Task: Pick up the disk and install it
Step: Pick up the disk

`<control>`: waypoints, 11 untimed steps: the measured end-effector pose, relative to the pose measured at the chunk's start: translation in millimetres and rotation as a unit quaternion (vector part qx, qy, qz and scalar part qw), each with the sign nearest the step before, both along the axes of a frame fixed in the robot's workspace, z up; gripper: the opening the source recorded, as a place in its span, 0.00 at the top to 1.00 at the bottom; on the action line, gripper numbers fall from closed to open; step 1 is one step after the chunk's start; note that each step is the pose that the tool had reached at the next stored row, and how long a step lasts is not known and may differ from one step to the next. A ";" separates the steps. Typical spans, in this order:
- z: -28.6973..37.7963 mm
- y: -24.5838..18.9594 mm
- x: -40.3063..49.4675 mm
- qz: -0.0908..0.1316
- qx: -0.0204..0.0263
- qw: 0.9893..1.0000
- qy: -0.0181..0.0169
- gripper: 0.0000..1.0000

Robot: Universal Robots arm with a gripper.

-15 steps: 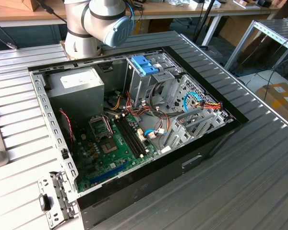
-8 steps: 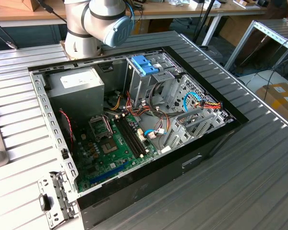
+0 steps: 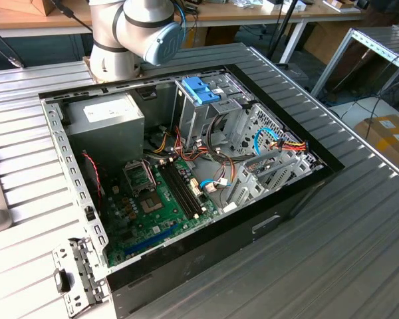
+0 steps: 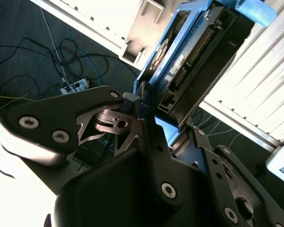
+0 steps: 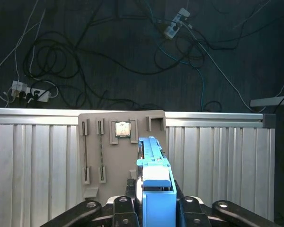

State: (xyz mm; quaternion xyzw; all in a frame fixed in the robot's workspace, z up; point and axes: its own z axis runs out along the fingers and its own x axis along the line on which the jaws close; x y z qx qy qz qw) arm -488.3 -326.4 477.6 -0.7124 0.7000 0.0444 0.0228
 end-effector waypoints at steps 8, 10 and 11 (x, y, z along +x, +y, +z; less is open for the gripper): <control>0.0 -7.8 0.8 0.000 0.000 1.000 0.000 0.63; 0.1 -9.6 1.2 0.000 0.000 1.000 0.000 0.63; 0.1 -10.3 1.5 0.000 0.000 1.000 0.000 0.63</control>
